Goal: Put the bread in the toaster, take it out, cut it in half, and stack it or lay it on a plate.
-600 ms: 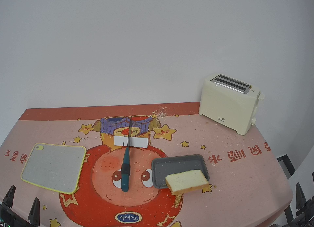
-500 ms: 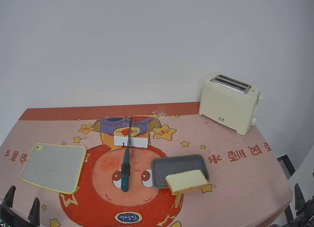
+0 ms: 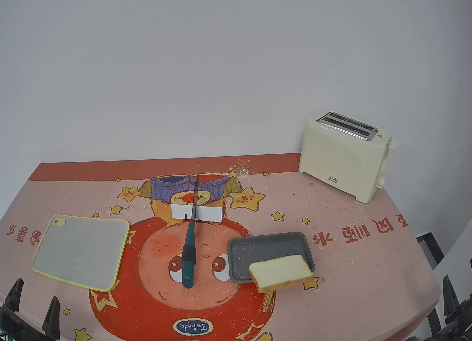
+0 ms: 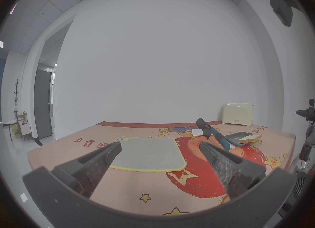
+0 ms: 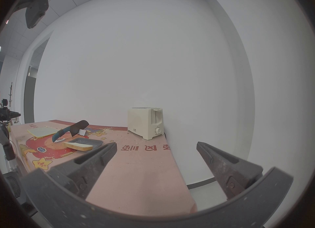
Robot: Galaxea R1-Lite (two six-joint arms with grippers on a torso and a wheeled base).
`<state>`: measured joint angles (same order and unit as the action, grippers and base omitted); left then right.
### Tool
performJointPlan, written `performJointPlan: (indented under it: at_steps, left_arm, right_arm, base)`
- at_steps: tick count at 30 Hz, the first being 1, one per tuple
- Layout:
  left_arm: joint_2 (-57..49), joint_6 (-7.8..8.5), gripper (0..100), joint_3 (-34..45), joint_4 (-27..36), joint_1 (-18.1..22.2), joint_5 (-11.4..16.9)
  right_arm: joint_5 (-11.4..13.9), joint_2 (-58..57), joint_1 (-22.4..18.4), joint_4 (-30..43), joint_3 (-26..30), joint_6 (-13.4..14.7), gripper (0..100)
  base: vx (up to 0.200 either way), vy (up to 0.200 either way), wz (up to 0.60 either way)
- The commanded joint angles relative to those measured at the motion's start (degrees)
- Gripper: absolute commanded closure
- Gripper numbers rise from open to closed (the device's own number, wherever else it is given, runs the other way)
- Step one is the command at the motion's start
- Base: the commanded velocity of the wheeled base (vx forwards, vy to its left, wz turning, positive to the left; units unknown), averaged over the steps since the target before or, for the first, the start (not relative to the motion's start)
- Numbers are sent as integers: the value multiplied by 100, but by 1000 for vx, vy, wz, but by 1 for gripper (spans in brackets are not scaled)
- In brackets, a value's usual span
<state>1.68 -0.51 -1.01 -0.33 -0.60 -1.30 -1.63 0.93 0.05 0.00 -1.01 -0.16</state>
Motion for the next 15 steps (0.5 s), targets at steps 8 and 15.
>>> performJointPlan:
  at_steps: [8, 15]
  left_arm:
    - [8, -2, 0, 101, -2, -2, -1]
    - [-1, -10, 0, 101, -2, -2, -1]
  right_arm:
    - [172, 461, 118, -185, -1226, 130, 0]
    - [761, 2052, 742, 413, -1692, 1914, 0]
  base:
    - [0, 0, 0]
    - [0, 0, 0]
